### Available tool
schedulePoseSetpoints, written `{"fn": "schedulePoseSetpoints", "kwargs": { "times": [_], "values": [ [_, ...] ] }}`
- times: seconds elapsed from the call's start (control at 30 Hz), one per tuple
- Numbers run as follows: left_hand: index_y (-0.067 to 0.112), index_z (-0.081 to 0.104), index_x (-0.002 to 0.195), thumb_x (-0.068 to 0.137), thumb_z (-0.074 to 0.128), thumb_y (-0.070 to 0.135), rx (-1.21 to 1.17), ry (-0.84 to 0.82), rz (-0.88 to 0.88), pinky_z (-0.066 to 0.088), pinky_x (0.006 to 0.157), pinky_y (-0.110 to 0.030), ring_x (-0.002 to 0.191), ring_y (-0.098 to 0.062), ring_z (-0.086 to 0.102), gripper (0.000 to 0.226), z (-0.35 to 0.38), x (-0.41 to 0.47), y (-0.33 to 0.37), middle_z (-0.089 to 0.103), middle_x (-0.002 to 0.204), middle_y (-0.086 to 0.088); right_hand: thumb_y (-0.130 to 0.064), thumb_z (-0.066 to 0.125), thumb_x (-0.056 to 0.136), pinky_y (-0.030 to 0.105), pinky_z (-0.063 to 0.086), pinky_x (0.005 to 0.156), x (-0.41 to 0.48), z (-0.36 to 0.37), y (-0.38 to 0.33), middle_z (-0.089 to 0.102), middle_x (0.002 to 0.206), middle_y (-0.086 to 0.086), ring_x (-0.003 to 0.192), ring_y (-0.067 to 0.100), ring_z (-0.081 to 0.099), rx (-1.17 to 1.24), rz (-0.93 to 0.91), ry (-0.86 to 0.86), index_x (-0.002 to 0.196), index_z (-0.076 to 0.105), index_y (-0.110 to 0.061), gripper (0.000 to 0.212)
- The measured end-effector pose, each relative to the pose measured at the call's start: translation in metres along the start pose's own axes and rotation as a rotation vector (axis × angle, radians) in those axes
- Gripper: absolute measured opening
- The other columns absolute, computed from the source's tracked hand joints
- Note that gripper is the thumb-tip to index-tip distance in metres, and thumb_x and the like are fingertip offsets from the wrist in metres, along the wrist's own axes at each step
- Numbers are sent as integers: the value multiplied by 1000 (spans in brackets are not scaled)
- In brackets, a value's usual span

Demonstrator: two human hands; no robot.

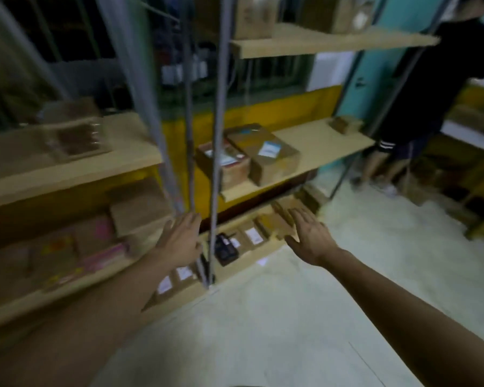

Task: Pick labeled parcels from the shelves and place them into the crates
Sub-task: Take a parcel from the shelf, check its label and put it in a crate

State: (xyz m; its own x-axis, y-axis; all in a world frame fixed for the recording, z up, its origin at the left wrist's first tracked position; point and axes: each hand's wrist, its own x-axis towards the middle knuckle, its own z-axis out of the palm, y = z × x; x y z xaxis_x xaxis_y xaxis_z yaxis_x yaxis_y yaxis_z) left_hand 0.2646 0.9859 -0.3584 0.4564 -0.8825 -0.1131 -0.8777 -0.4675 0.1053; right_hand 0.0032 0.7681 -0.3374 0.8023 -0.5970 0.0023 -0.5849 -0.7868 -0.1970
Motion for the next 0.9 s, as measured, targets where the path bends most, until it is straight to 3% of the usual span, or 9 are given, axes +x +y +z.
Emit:
{"fn": "schedulePoseSetpoints", "kwargs": {
  "times": [0.17, 0.5, 0.8, 0.9],
  "values": [
    [11, 8, 161, 102, 48, 43, 141, -22, 187, 23, 121, -52, 155, -27, 8, 78, -20, 112, 119, 10, 167, -9, -45, 49, 101, 49, 27, 121, -19, -41, 112, 18, 168, 6, 156, 26, 10, -17, 115, 56, 161, 16, -14, 75],
    [13, 11, 160, 97, 50, 37, 180, -53, 394, 27, 120, -48, 154, -26, 15, 78, -3, 325, 294, 13, 167, -9, -46, 45, 103, 50, 21, 123, 11, -65, 316, 11, 170, 4, 157, 25, 3, -28, 397, 61, 162, 10, -15, 75],
    [14, 16, 157, 95, 55, 38, 245, -116, 432, 28, 115, -50, 146, -24, 24, 78, 0, 512, 382, 28, 157, -5, -46, 46, 103, 51, 25, 122, 126, -87, 471, 13, 169, 3, 157, 24, 6, 17, 530, 10, 161, 13, -16, 73],
    [15, 16, 157, 96, 51, 40, 252, -174, 407, 26, 117, -51, 148, -25, 21, 75, -7, 558, 389, 25, 160, -7, -45, 47, 102, 51, 28, 121, 171, -89, 507, 16, 169, 4, 157, 25, 8, 46, 521, -9, 160, 15, -16, 72]
  ]
}}
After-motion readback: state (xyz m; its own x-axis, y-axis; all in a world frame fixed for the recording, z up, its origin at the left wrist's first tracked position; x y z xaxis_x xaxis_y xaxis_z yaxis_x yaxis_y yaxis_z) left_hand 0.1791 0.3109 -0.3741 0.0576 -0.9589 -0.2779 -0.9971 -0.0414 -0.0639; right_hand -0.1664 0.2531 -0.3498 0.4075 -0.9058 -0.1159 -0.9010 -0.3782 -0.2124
